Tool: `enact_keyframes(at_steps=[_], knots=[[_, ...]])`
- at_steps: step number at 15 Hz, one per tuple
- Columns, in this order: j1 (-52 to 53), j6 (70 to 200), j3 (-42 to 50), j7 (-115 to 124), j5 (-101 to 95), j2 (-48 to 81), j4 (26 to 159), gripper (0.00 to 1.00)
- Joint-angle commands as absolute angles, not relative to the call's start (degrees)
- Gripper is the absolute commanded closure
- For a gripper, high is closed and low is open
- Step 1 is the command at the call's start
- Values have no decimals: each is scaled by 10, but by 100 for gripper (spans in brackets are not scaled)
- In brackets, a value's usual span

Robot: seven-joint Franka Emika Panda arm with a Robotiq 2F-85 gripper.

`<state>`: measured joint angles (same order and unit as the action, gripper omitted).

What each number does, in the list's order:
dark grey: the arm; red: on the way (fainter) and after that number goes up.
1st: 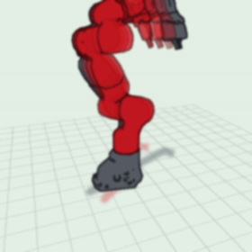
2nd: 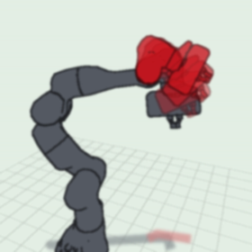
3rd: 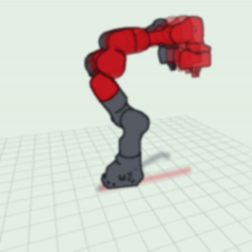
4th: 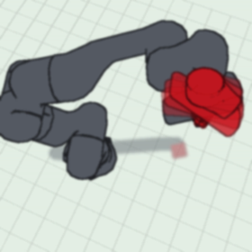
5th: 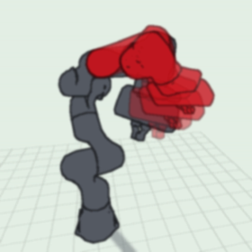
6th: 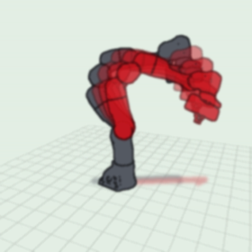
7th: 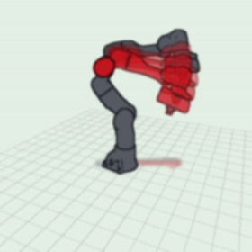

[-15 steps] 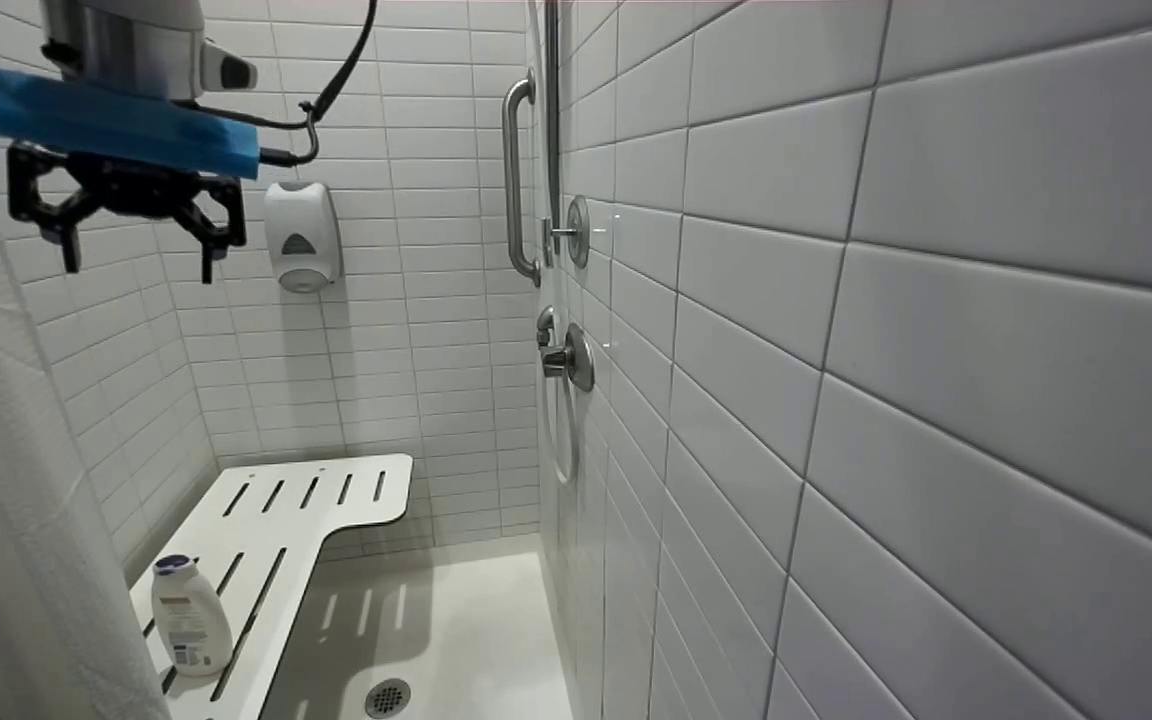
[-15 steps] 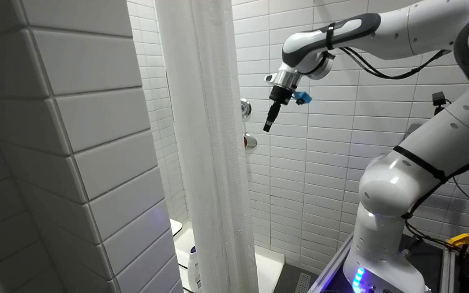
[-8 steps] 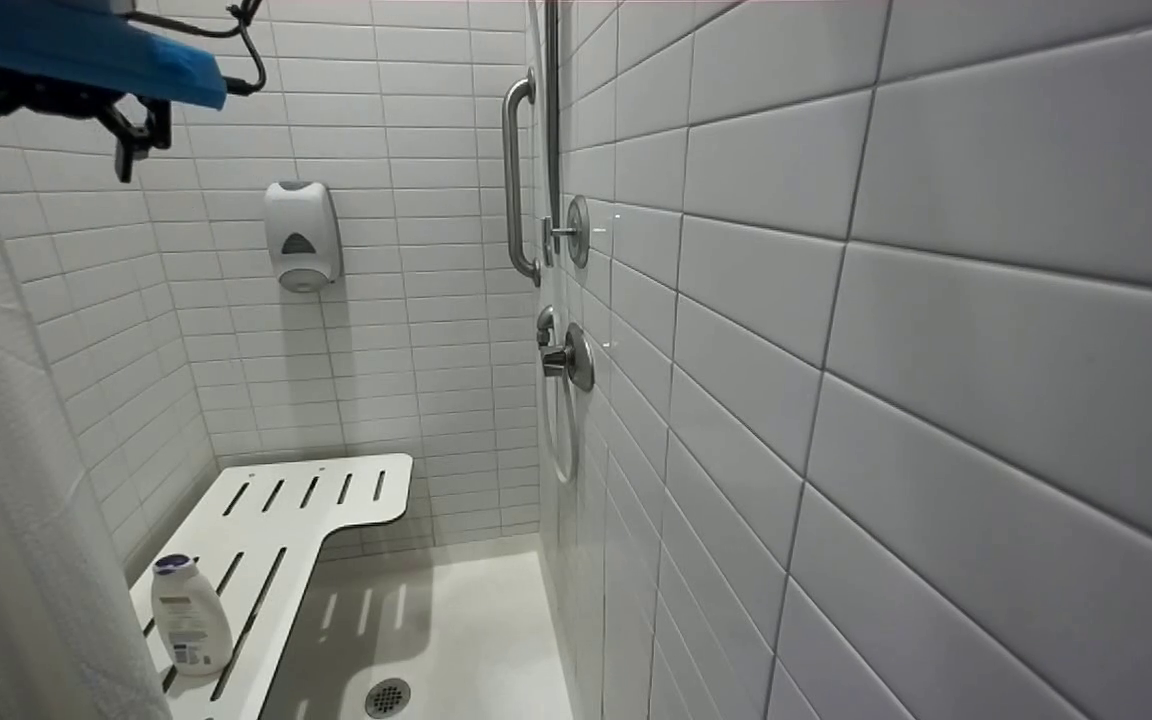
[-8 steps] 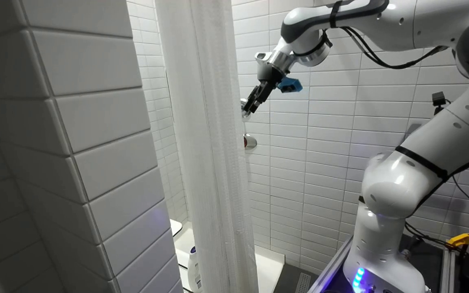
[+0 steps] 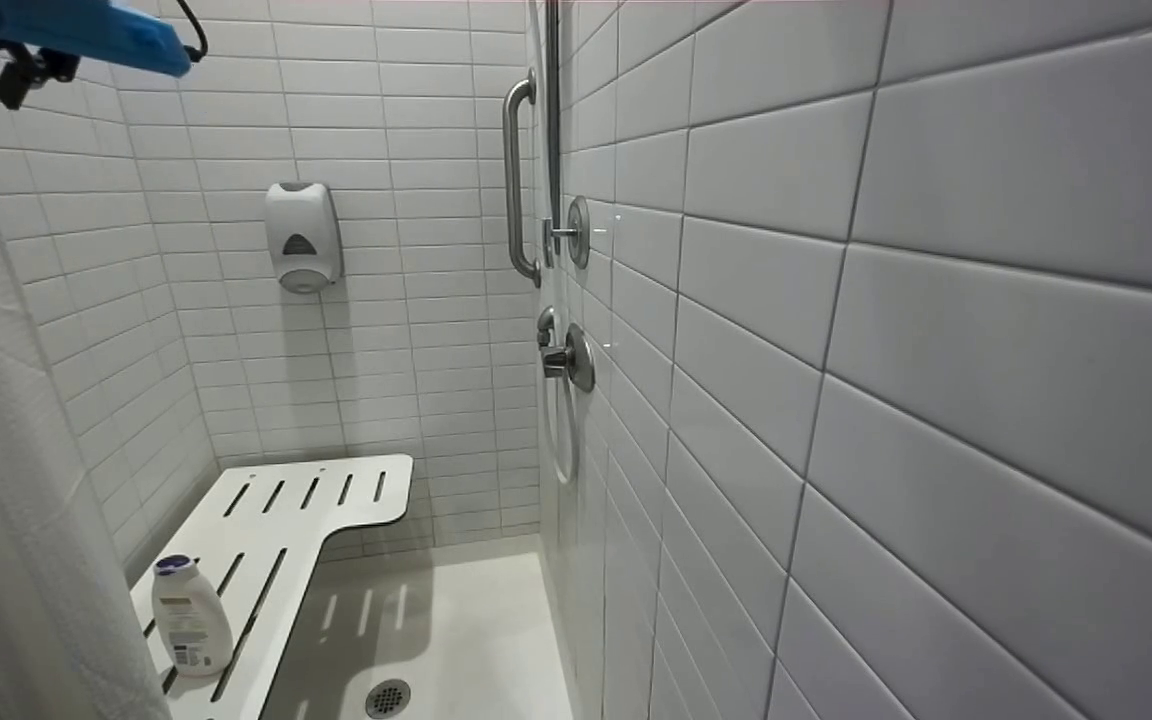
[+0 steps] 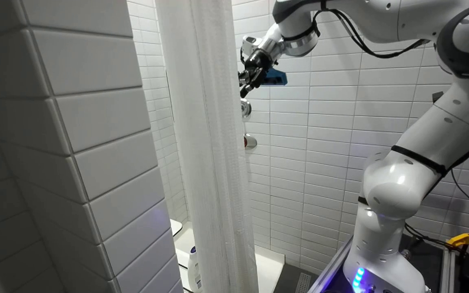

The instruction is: Close the curtain railing

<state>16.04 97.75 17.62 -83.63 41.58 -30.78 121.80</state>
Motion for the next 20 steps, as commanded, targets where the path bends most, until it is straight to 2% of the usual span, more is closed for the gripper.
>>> enact_keyframes(at_steps=[1, 7, 16, 17, 18, 20], knots=[[138, 872, 176, -920, 469, -245, 1145, 0], [72, 760, 149, -968, 530, -206, 1123, 0], [24, 724, 85, -960, 537, -208, 1132, 0], [22, 722, 82, -961, 538, -207, 1132, 17], [20, 724, 79, -961, 537, -207, 1132, 27], [16, 724, 77, -961, 537, -209, 1134, 39]])
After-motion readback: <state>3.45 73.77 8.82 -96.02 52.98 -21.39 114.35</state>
